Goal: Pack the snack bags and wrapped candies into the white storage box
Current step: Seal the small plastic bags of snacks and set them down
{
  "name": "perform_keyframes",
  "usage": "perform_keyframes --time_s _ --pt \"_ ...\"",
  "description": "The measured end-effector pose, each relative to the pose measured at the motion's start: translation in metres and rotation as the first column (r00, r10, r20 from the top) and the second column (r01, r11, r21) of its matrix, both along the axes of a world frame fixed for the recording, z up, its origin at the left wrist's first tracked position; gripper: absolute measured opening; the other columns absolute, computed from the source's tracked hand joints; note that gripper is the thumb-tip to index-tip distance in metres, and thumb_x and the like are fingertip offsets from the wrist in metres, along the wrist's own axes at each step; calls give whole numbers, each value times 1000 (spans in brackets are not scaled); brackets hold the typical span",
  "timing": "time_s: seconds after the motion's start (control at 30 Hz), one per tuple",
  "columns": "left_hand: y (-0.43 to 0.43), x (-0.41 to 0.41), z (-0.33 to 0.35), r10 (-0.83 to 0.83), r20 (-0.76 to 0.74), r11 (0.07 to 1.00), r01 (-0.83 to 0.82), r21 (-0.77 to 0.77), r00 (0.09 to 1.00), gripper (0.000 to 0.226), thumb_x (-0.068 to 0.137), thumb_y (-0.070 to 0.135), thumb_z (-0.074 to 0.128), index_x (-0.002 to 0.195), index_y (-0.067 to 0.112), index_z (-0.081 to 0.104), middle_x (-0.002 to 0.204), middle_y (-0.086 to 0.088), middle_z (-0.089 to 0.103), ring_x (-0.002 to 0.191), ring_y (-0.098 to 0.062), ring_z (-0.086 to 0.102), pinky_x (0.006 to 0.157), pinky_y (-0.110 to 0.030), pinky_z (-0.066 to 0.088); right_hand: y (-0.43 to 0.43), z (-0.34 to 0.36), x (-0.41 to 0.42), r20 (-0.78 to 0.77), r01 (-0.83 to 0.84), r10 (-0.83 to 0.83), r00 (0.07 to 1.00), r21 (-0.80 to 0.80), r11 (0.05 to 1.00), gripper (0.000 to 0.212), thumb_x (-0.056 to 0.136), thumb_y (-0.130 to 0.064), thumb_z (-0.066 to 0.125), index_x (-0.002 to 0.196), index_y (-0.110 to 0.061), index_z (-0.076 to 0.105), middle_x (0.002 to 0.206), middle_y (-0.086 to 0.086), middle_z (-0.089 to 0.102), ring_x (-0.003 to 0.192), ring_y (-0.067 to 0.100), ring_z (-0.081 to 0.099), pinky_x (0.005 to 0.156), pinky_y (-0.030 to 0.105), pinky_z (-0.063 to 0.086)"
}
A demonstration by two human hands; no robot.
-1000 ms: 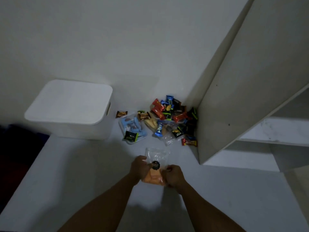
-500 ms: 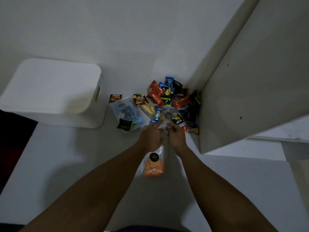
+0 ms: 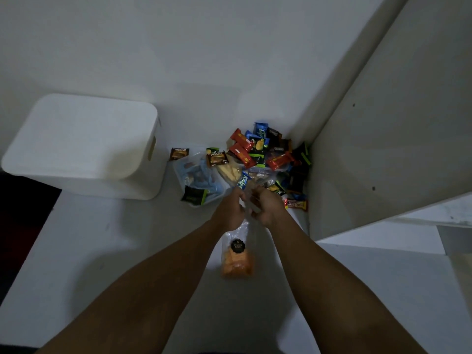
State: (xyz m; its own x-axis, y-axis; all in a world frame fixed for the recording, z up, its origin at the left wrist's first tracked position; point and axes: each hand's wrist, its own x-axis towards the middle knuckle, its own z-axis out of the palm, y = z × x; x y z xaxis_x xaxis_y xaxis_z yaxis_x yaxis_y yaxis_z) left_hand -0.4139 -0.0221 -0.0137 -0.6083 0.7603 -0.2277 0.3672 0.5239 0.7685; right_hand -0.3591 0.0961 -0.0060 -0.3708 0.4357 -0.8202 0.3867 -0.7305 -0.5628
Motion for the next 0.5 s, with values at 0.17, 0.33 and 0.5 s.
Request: perform_keyframes --time_s 0.17,0.33,0.5 --pt "-1 -1 4 89 32 994 -91 67 995 31 83 -14 48 97 14 42 89 -9 54 71 -22 51 59 -28 36 -3 -3 -4 61 -34 29 998 78 996 19 79 -20 70 96 -11 68 88 8 65 84 25 60 62 33 49" --pt "3 2 17 57 78 981 -70 182 995 31 83 -12 47 107 7 45 108 -22 62 91 -23 62 63 -14 44 -8 18 4 4 6 -8 1000 336 942 18 84 -1 57 68 -11 53 80 14 59 76 25 56 66 38 48" --pt "8 12 63 104 220 945 -166 283 970 44 88 -7 52 129 8 49 111 -5 64 96 -13 65 73 -17 53 -7 54 21 -43 -60 99 994 543 837 18 83 2 52 76 -2 68 71 16 62 68 23 57 63 39 51"
